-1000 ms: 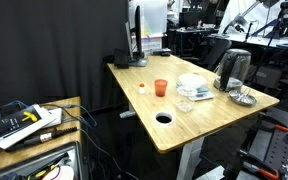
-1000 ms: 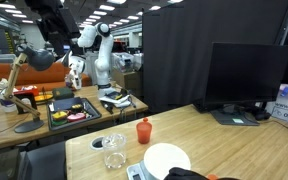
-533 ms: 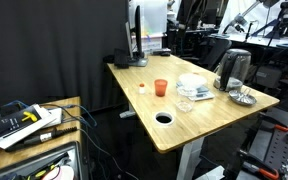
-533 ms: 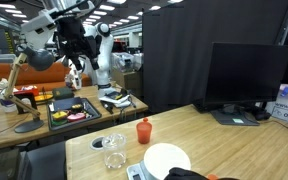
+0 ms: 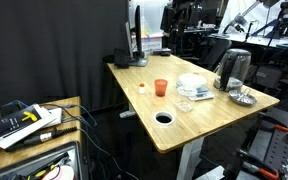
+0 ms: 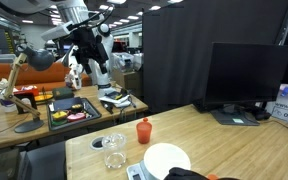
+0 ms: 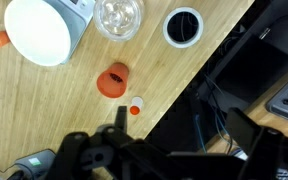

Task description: Move the red cup to the front of the desk

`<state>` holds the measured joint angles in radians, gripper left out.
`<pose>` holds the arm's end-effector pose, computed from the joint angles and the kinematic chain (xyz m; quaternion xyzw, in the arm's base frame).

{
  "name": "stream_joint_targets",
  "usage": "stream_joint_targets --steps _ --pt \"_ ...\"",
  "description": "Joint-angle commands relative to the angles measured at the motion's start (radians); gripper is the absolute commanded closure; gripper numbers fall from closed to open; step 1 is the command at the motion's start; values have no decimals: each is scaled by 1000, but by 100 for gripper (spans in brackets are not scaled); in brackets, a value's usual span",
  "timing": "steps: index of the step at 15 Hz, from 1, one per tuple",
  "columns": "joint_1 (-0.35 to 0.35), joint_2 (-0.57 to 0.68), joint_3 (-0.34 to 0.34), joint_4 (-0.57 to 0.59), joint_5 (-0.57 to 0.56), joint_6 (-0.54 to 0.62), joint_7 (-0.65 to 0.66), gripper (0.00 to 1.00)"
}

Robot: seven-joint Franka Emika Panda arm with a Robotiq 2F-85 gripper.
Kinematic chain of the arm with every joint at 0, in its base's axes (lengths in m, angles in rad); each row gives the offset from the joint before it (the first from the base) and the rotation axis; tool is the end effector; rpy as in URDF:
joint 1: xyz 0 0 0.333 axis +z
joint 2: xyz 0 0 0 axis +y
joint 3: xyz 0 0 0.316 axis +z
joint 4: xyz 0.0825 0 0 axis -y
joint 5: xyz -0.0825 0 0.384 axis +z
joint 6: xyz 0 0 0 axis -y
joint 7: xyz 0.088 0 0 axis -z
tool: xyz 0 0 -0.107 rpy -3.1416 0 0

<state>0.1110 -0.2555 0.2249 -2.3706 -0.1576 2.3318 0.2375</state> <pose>0.4540 0.1587 0.4429 0.9859 0.0960 0.1245 0.0578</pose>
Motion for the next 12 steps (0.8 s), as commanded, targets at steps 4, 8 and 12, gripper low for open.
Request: stream_joint_targets --steps 4,8,12 --pt "-22 50 -20 16 -20 35 52 0" --pt "-61 177 -63 60 -29 76 114 0" --pt "-68 346 -130 162 -38 108 183 0"
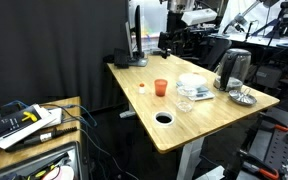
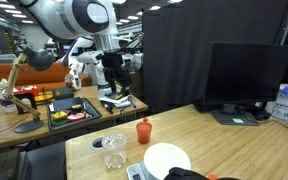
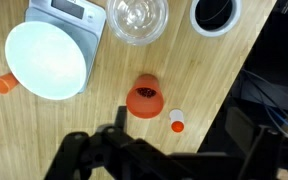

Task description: Move the red cup to the front of the desk

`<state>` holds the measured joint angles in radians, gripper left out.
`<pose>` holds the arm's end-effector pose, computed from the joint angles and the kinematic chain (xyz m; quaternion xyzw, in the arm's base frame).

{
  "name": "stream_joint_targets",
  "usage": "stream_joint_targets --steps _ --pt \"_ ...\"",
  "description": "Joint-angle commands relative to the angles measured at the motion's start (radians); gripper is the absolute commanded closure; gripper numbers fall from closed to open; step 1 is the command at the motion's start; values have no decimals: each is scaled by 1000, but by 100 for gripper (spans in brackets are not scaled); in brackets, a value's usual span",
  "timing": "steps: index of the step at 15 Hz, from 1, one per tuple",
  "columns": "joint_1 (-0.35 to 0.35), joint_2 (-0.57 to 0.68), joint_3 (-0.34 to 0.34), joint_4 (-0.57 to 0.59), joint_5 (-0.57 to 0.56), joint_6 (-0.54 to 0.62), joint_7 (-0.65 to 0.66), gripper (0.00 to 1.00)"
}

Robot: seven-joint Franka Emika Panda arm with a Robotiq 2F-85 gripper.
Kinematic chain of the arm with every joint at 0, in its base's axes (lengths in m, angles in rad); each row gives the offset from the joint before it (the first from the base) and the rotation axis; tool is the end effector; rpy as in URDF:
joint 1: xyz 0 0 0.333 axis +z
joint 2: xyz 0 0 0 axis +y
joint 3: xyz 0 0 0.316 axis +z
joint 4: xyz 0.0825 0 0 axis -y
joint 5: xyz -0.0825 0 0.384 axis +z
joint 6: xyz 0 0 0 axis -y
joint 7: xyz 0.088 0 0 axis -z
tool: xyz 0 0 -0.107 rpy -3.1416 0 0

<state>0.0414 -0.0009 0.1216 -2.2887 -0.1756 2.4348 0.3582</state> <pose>0.5217 0.0853 0.3660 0.9948 -0.0348 0.0866 0.0408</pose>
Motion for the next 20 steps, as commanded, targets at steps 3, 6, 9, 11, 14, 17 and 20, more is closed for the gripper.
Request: stream_joint_targets --steps 3,6,9,11,14,17,20 --pt "18 115 -67 85 -19 19 55 0" --pt "24 138 -77 100 -22 21 59 0" --pt "30 131 -76 99 -22 20 59 0" --pt "32 139 -80 103 -37 28 81 0" --pt "32 194 -102 145 -58 48 130 0" --pt "30 267 -135 203 -39 50 137 0" --pt "30 352 -151 265 7 28 106 0"
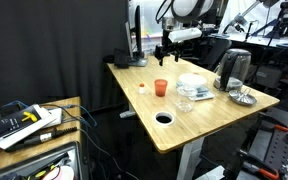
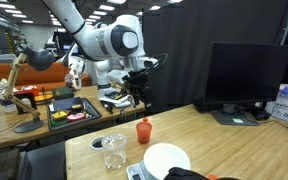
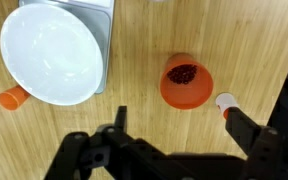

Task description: Move the red cup to the front of the desk

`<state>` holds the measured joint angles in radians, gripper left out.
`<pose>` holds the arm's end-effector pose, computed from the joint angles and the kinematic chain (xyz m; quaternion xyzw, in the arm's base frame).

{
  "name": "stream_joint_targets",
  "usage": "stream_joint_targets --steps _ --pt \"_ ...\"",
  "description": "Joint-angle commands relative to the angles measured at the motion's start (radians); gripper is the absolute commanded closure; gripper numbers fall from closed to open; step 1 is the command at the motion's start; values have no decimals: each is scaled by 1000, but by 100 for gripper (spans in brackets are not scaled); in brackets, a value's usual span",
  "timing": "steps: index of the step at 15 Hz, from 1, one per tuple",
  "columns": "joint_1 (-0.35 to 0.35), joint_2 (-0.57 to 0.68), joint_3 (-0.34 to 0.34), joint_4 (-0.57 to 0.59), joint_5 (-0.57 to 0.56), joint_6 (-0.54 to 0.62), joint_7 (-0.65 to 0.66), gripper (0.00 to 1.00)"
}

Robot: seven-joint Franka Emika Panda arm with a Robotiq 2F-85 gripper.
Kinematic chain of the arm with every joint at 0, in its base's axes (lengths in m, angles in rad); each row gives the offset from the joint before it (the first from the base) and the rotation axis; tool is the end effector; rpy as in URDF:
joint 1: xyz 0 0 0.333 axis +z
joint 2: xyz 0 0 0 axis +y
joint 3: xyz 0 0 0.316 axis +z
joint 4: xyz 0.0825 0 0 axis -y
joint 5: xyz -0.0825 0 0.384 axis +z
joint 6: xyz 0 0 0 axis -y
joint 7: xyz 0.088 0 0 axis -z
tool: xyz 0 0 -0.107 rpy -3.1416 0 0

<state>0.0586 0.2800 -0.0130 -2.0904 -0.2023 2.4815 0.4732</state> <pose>0.5920 0.0280 0.2994 0.9868 -0.1359 0.0707 0.0516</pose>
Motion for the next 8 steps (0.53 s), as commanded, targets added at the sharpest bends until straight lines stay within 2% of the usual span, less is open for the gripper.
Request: stream_joint_targets --steps 1,8 --pt "13 104 -18 89 48 -23 -19 0" --pt "23 257 -41 231 95 -59 -31 0"
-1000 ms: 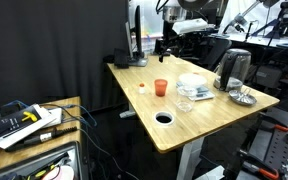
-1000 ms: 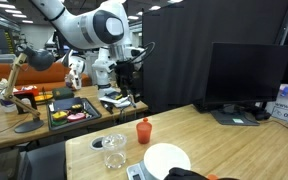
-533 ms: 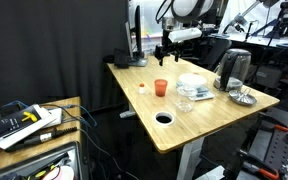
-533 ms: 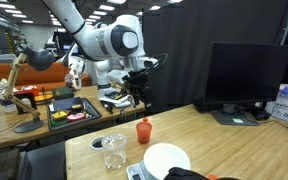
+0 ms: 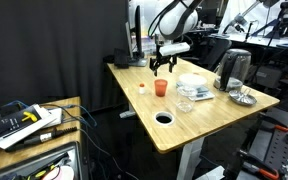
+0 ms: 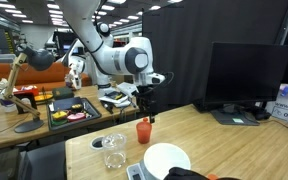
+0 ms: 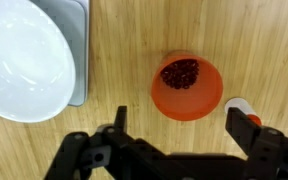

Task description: Move the red cup to the front of the desk

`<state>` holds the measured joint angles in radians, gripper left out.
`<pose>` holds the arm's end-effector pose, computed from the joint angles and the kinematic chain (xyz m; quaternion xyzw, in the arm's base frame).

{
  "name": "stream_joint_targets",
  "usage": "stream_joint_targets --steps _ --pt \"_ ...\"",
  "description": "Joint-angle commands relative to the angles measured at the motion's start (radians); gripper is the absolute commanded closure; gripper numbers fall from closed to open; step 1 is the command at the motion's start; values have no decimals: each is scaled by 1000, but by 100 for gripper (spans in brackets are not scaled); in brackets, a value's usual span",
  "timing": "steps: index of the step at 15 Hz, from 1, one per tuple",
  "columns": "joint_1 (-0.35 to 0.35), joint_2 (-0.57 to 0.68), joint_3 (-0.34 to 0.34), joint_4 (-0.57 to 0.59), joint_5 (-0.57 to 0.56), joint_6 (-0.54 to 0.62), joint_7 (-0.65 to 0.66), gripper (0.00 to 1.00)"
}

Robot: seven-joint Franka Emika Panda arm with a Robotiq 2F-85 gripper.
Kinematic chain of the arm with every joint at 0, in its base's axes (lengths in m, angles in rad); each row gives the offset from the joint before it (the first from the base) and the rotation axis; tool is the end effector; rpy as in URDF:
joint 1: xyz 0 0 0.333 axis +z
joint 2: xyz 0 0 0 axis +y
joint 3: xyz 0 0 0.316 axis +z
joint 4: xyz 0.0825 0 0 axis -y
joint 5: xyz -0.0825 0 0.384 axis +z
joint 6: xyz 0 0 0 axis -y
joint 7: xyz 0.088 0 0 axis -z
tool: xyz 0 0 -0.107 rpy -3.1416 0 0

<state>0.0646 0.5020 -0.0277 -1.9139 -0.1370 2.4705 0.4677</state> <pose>0.6342 0.0246 0.2359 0.9854 -0.1600 0.0388 0.0423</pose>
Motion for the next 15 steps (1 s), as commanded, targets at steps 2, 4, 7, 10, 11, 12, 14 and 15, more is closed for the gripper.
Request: stream_joint_targets --steps 2,4,7,10,11,12,14,15 --pt "27 50 -49 65 23 -59 -3 0" --pt "29 59 -60 64 28 -71 2 0" --pt "19 84 -54 81 58 -107 -10 0" --pt "17 117 -53 113 84 -134 -12 0" --pt "15 130 -53 130 91 -140 -13 4" --pt "15 141 -54 145 96 -145 -13 15" --pt "15 167 -53 176 105 -157 -14 22" --pt "16 182 -54 191 109 -169 -11 28"
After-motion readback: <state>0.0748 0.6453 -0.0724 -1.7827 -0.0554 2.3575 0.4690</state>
